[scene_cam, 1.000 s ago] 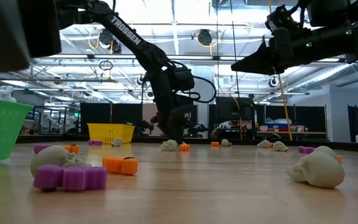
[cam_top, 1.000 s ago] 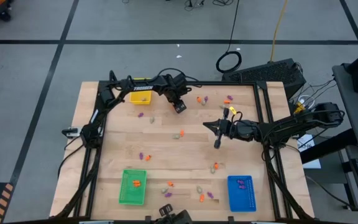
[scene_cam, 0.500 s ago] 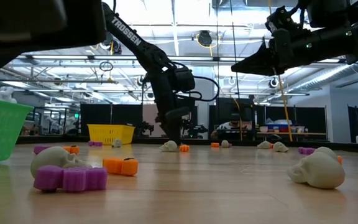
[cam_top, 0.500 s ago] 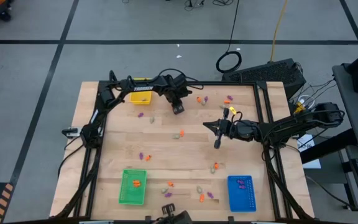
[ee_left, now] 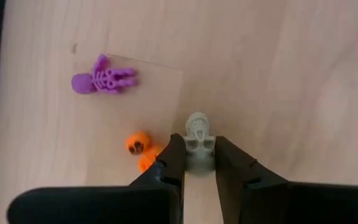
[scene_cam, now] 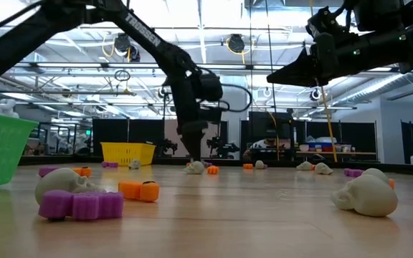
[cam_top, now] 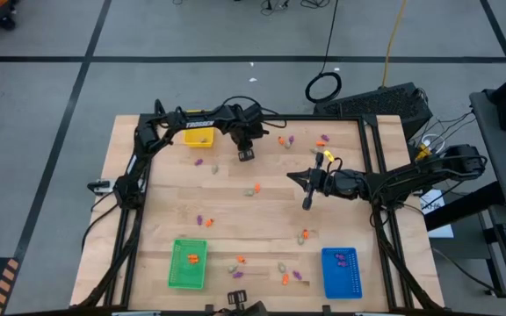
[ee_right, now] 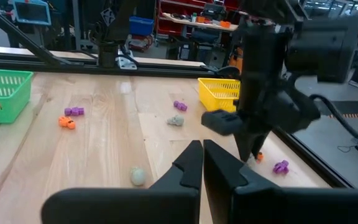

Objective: Sort Halloween decoration
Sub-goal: Put the gray skull toy into the yellow bin

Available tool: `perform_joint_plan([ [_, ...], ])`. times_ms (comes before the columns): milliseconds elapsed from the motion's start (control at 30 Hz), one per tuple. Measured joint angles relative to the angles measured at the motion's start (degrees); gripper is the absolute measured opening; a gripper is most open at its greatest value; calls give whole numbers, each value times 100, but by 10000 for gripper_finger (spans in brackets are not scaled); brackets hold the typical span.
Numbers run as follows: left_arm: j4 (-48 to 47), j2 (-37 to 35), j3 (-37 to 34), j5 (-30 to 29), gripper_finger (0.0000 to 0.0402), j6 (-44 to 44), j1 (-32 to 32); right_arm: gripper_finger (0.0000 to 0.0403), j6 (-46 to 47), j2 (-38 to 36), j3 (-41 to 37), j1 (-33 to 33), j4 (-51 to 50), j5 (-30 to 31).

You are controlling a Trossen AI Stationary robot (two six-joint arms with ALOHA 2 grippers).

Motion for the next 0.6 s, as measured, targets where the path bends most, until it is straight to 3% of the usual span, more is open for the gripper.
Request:
perform_joint_plan([
  [400, -1291, -1330, 7, -359, 47, -217, 60, 0, 17, 0, -1, -1, 2, 0],
  [600, -2006, -1918, -152, -659, 47, -645, 424, 0, 68, 2, -2, 0, -43, -1],
])
